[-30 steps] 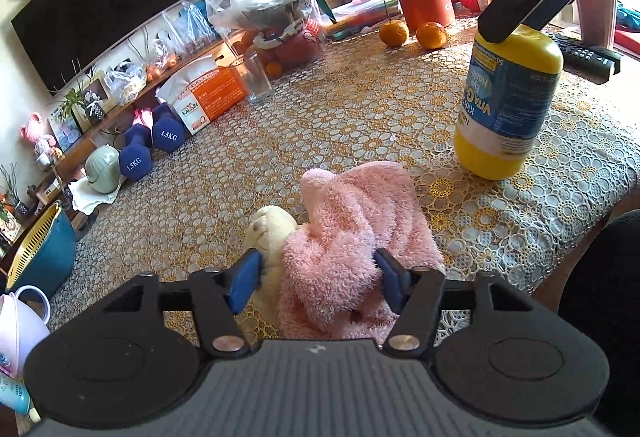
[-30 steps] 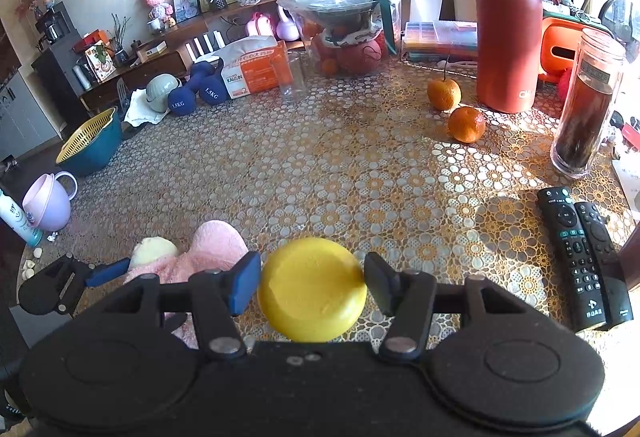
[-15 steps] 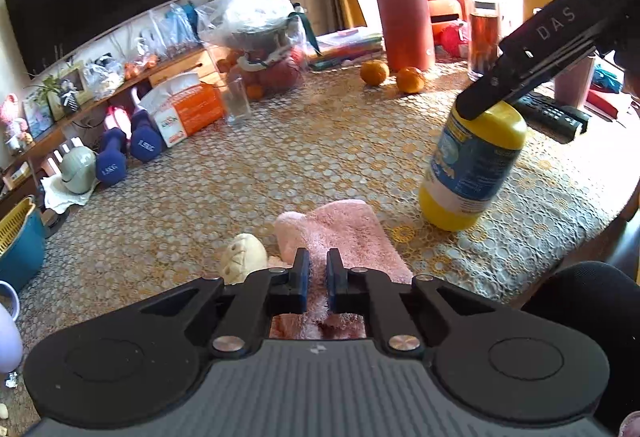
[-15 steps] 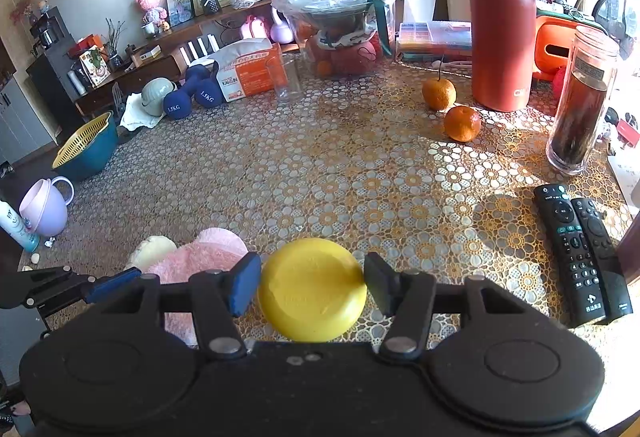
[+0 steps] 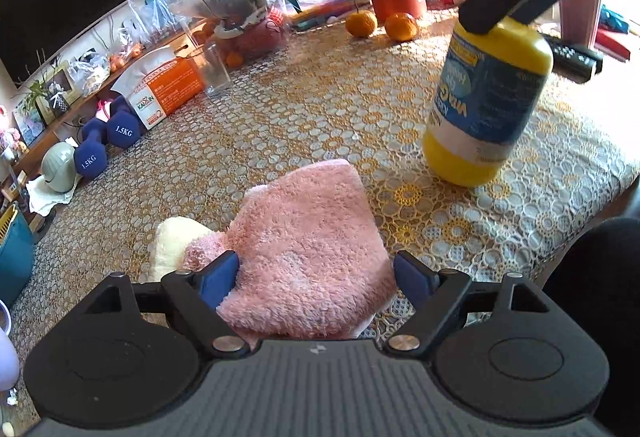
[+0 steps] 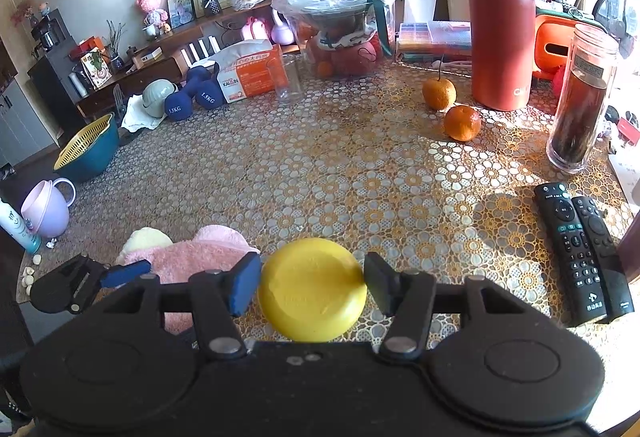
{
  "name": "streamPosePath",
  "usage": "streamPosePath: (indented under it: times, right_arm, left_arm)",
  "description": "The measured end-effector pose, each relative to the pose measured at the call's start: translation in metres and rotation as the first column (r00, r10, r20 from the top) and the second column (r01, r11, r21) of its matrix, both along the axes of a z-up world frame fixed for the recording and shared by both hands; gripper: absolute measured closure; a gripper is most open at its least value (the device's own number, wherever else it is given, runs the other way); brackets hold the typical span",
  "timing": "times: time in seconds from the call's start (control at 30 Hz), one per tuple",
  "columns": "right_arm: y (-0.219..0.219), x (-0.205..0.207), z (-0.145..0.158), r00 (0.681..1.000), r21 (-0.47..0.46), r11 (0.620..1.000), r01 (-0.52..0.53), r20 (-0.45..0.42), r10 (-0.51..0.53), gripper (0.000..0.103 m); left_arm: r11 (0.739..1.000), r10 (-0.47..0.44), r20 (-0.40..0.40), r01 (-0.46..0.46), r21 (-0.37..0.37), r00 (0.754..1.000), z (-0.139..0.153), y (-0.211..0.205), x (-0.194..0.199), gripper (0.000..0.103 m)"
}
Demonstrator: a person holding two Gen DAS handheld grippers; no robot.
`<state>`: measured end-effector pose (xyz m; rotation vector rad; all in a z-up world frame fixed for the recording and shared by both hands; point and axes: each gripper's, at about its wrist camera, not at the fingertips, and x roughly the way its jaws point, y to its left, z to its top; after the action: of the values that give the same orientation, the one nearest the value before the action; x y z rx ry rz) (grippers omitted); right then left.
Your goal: Organize objects
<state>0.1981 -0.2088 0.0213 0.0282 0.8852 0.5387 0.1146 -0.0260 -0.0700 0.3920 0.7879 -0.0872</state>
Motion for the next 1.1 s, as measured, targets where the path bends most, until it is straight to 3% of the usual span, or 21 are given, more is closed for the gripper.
streamPosePath:
  times: [0.07, 0.17, 0.2, 0.33, 0.4, 0.5, 0.63, 0.8, 1.1]
  right_arm:
    - [0.000, 0.000, 0.000, 1.000, 0.000, 1.000, 0.000, 0.000, 0.000, 0.046]
    - [0.000, 0.000, 0.000, 1.000, 0.003, 1.000, 0.002, -0.002, -0.002, 0.046]
    - [-0.001, 0.000, 0.000, 1.000, 0.004, 1.000, 0.003, -0.002, -0.003, 0.046]
    - [-0.001, 0.001, 0.000, 1.000, 0.006, 1.000, 0.004, -0.001, -0.004, 0.046]
    - [-0.001, 0.000, 0.000, 1.000, 0.008, 1.000, 0.005, 0.000, -0.005, 0.046]
    - [-0.001, 0.002, 0.000, 1.000, 0.011, 1.000, 0.009, -0.001, -0.009, 0.046]
    - [-0.001, 0.003, -0.001, 1.000, 0.016, 1.000, 0.018, -0.002, -0.018, 0.046]
    - [-0.002, 0.003, -0.001, 1.000, 0.019, 0.999, 0.027, -0.008, -0.027, 0.046]
    - [-0.003, 0.001, -0.001, 0.999, 0.034, 0.998, 0.048, -0.013, -0.048, 0.047]
  left_arm:
    - [0.999, -0.017, 0.026, 0.016, 0.046, 1.000, -0.007, -0.002, -0.002, 0.016]
    - [1.000, -0.003, 0.011, 0.002, 0.018, 1.000, -0.005, 0.003, 0.001, 0.016]
    - [1.000, 0.013, 0.011, -0.013, 0.011, 1.000, -0.004, 0.006, 0.002, 0.020]
    - [0.997, 0.070, 0.007, -0.070, -0.037, 0.998, 0.004, 0.021, 0.004, 0.056]
    - [0.994, 0.092, 0.007, -0.091, -0.062, 0.996, 0.009, 0.026, 0.003, 0.068]
    - [0.989, 0.094, 0.019, -0.091, -0.115, 0.995, 0.022, 0.025, 0.000, 0.078]
    - [0.973, 0.027, 0.051, -0.015, -0.231, 0.998, 0.050, 0.010, -0.009, 0.078]
    - [0.947, -0.071, 0.080, 0.092, -0.309, 0.994, 0.074, -0.018, -0.015, 0.078]
    - [0.953, -0.122, 0.012, 0.120, -0.279, 0.992, 0.050, -0.045, 0.013, 0.078]
